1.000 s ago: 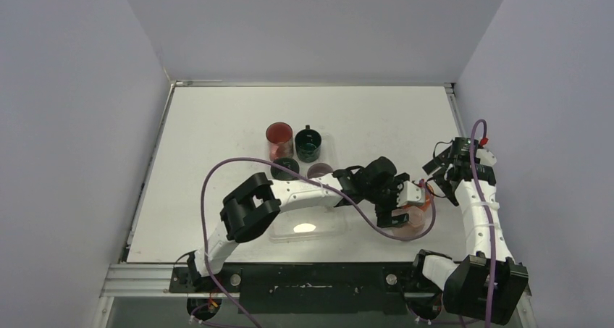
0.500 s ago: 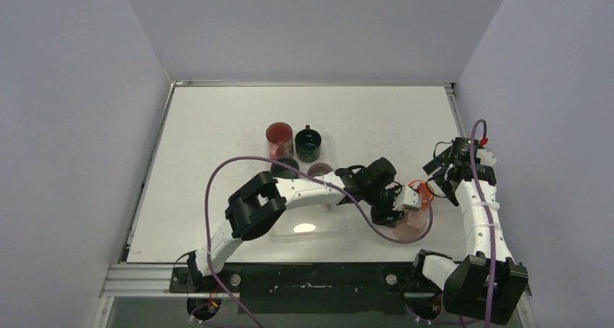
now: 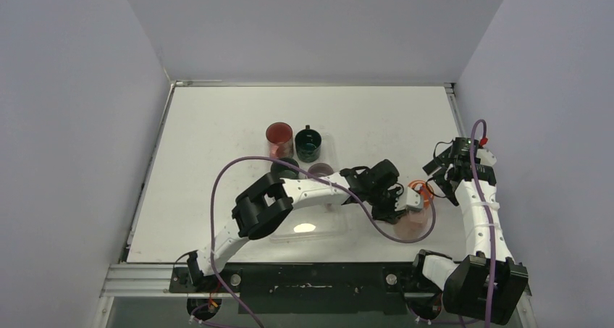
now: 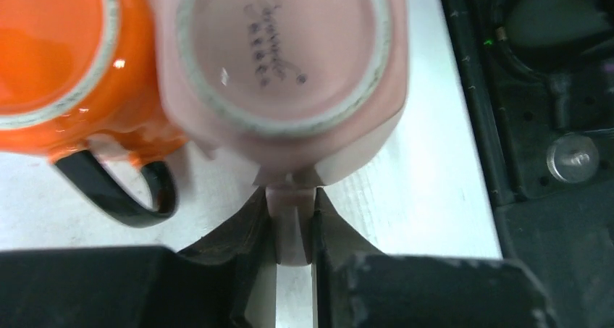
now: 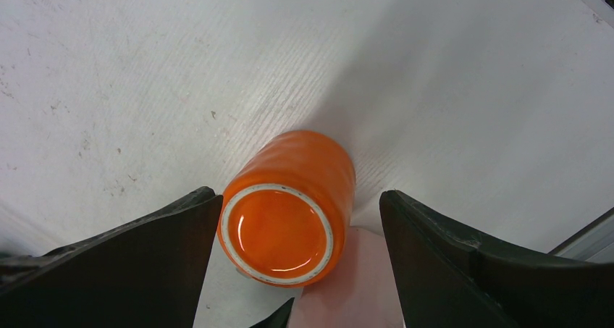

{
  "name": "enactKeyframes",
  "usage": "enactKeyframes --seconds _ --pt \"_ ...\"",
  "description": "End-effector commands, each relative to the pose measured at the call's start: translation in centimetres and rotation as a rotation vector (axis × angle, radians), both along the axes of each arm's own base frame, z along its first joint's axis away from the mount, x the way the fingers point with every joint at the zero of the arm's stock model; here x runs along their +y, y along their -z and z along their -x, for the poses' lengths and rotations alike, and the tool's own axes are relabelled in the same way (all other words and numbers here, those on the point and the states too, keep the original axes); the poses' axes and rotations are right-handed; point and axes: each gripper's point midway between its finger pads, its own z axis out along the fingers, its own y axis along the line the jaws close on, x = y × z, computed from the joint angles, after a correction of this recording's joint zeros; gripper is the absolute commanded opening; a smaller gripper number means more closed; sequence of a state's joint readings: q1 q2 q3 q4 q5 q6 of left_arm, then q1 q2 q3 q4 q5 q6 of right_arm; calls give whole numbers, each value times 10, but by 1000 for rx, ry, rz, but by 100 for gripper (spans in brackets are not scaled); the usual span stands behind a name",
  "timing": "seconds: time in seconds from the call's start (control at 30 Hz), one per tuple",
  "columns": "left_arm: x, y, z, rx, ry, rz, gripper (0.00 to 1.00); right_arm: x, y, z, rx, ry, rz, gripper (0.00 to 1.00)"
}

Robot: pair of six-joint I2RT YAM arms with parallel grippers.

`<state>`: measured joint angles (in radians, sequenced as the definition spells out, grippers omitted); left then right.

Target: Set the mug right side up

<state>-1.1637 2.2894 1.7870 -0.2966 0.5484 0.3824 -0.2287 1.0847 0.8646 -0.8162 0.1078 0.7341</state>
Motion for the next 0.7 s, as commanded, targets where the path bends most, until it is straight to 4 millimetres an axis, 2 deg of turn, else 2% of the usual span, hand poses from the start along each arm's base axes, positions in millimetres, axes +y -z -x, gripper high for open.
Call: enactKeyframes --seconds 0.0,0.17,0.33,0.5,0.67 --pt "-9 -28 -10 -8 -21 47 0 -5 -6 -3 -22 2 23 83" --pt "2 -51 -23 -23 -49 89 0 -3 -7 -5 -32 -7 13 83" --pt "30 -68 -25 -8 -105 110 0 4 -14 -15 -67 -61 -10 85" --pt "54 -109 -44 -8 -259 187 0 35 -35 -41 -163 -265 -39 96" --pt "60 -152 -57 8 -350 281 0 54 -51 -56 -231 -379 -69 100"
